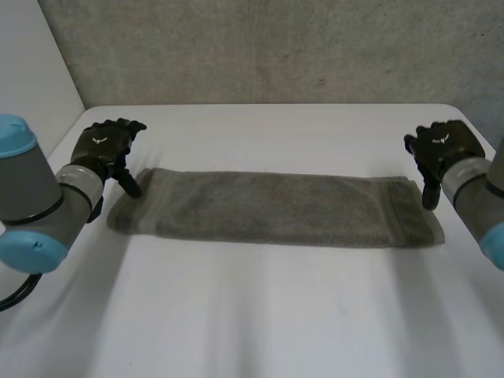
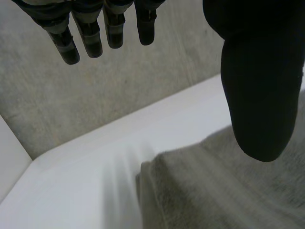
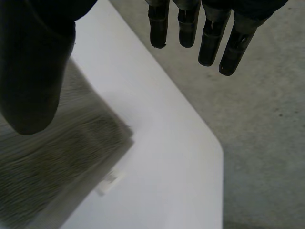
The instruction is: Fold the towel.
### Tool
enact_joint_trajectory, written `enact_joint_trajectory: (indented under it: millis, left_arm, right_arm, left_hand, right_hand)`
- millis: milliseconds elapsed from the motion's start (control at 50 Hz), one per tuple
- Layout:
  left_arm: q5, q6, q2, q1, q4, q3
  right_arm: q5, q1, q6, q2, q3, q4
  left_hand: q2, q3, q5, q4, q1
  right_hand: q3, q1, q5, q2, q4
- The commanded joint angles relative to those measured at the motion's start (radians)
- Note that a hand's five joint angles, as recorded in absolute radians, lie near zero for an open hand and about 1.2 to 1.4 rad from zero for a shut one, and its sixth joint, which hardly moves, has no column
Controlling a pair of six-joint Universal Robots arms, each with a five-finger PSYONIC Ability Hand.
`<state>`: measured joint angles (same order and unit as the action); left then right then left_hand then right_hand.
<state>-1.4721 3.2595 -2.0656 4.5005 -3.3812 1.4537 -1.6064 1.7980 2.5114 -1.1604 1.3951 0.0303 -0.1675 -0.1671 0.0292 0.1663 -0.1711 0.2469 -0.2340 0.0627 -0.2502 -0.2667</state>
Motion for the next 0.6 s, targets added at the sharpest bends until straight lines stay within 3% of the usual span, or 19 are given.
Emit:
enact_joint_trajectory:
  millis: [20,100,260,440,600]
  left_arm:
    - [0.003,-0.124,0.104,-0.011,-0.076,0.117]
    - [0.003,-0.205,0.127,-0.009,-0.119,0.160]
    - [0.004,-0.224,0.133,0.003,-0.219,0.235]
    - [0.003,-0.224,0.150,0.011,-0.329,0.313]
    - [0.003,-0.227,0.171,0.014,-0.354,0.330]
  right_arm:
    - [0.048,-0.035,0.041,-0.054,0.136,0.003]
    - [0.080,-0.074,0.063,-0.053,0.173,0.000]
    - [0.215,-0.135,0.136,0.028,0.234,-0.082]
    - [0.238,-0.181,0.136,0.097,0.240,-0.161]
    - [0.238,-0.200,0.126,0.160,0.220,-0.178]
  left_hand:
    - [-0.007,-0.007,-0.029,0.008,-0.003]
    - [-0.007,-0.007,-0.029,0.008,-0.003]
    - [-0.007,-0.007,-0.029,0.008,-0.003]
    - [-0.007,-0.007,-0.029,0.008,-0.003]
    - [-0.007,-0.007,-0.029,0.008,-0.003]
  right_hand:
    - [-0.072,0.059,-0.063,0.076,0.092]
    - [-0.072,0.059,-0.063,0.076,0.092]
    - [0.032,-0.045,0.041,-0.028,-0.012]
    - [0.158,-0.171,0.168,-0.155,-0.138]
    - [0.414,-0.426,0.423,-0.410,-0.394]
